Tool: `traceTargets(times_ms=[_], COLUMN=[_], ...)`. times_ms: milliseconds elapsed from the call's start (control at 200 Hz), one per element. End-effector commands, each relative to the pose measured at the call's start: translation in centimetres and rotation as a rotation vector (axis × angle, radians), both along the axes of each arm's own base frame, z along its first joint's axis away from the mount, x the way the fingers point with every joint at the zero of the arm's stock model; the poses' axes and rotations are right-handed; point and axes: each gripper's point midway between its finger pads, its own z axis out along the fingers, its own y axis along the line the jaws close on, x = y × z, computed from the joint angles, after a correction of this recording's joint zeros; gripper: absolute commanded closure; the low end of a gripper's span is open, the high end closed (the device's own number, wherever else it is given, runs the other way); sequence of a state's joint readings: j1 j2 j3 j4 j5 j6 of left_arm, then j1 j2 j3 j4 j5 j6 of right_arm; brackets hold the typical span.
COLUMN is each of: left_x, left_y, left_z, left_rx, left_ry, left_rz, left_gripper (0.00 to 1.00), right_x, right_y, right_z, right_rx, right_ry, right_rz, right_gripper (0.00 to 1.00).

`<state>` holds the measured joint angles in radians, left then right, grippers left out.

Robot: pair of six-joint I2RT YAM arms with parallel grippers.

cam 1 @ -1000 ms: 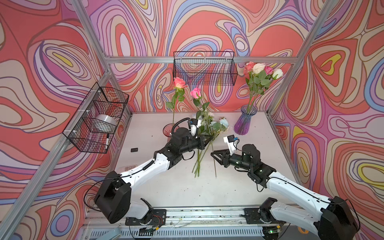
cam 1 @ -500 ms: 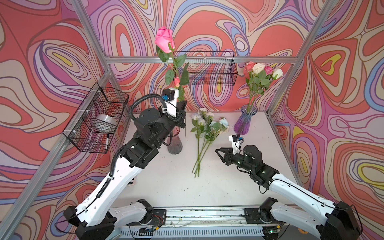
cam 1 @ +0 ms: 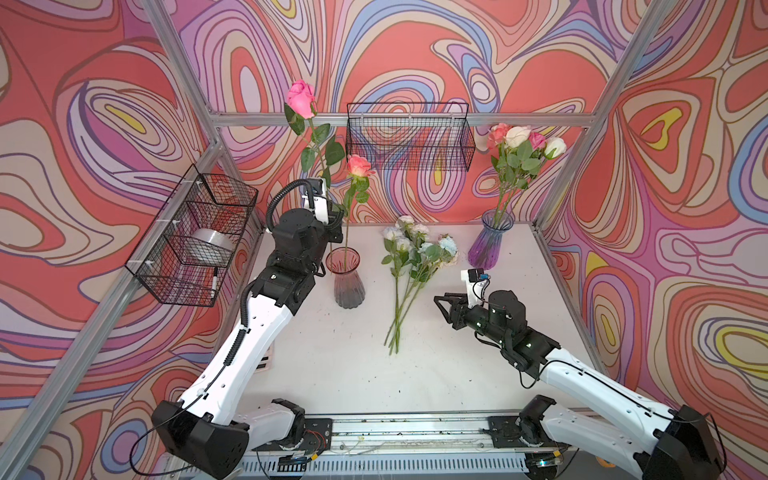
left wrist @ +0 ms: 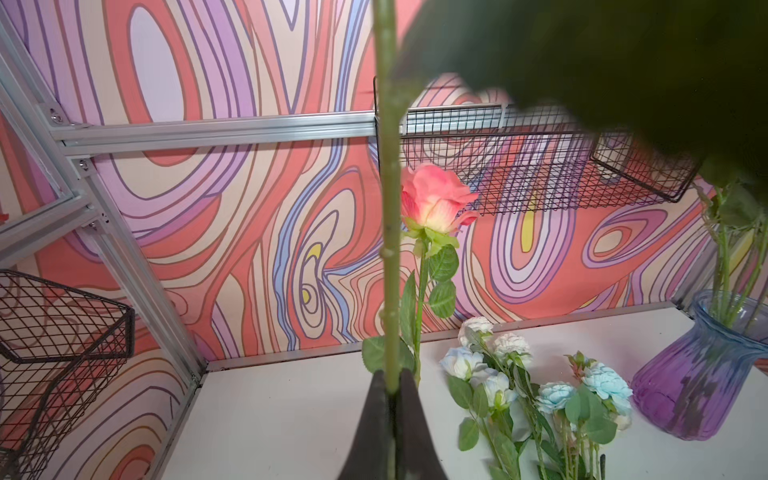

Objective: Arrange the flowers into the vase
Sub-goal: 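Lift the pink rose above the pink-grey vase with left while right draws back, then lower the pink rose stem into the pink-grey vase and open the left gripper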

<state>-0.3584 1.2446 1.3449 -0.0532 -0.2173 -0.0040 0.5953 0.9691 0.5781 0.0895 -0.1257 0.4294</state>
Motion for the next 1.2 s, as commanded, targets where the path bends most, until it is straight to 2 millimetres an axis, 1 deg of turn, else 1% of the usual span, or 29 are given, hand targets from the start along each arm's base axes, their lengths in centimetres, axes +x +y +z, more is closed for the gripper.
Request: traceTargets(times_ms=[0, 50, 135, 255, 340, 431, 506, 591, 691, 801, 936, 1066, 1116, 1197], left_x=[0.5, 0.7, 0.5, -0.3, -0.5, -0.1, 0.8, 2.1, 3.0, 3.1, 2.9, 2.7, 2.5, 2.0], left_y=[0.2, 0.4, 0.5, 0.0, -0.2, -0.1, -0.3, -0.3, 0.3, 1.0, 0.9, 0.9, 0.9, 1.0], left_z=[1.3, 1.2, 1.8, 3.6, 4.5, 4.8, 4.4, 2.6, -0.9, -4.6, -8.9, -12.0, -12.8, -13.6], left_rx=[-0.049, -0.064, -0.086, -0.085, -0.084, -0.076, -0.072, -0.061, -0.097, -0.165, -0.220, -0.249, -0.254, -0.259], left_ry=[-0.060, -0.050, -0.048, -0.049, -0.054, -0.057, -0.038, 0.000, 0.057, 0.119, 0.189, 0.260, 0.273, 0.293], left_rz=[-0.005, -0.007, -0.028, -0.071, -0.085, -0.079, -0.075, -0.058, -0.026, -0.003, 0.006, 0.020, 0.019, 0.022], left_gripper=[1.00, 1.00, 1.00, 1.00, 1.00, 1.00, 1.00, 1.00, 1.00, 1.00, 1.00, 1.00, 0.92, 0.86], right_x=[-0.3, -0.2, -0.2, 0.0, 0.2, 0.4, 0.5, 0.5, 0.3, 0.2, 0.4, 0.6, 0.7, 0.8], right_y=[-0.5, -0.5, -0.5, -0.2, 0.2, 0.5, 0.7, 0.8, 0.5, 0.1, 0.0, 0.3, 0.4, 0.6], right_z=[-0.5, -0.6, -0.6, -0.9, -1.1, -1.3, -1.4, -1.4, -1.5, -1.5, -1.7, -1.8, -1.9, -2.1], right_rx=[-0.025, -0.026, -0.026, -0.028, -0.022, -0.017, -0.012, -0.010, -0.010, -0.016, -0.029, -0.029, -0.023, -0.018], right_ry=[0.000, 0.001, 0.002, 0.009, 0.019, 0.021, 0.026, 0.030, 0.030, 0.028, 0.028, 0.033, 0.036, 0.041], right_rz=[-0.013, -0.016, -0.014, -0.009, 0.002, 0.009, 0.011, 0.015, 0.007, -0.008, -0.017, -0.011, -0.011, -0.006], right_gripper=[0.55, 0.55, 0.55, 0.55, 0.55, 0.55, 0.55, 0.55, 0.55, 0.55, 0.55, 0.55, 0.55, 0.55])
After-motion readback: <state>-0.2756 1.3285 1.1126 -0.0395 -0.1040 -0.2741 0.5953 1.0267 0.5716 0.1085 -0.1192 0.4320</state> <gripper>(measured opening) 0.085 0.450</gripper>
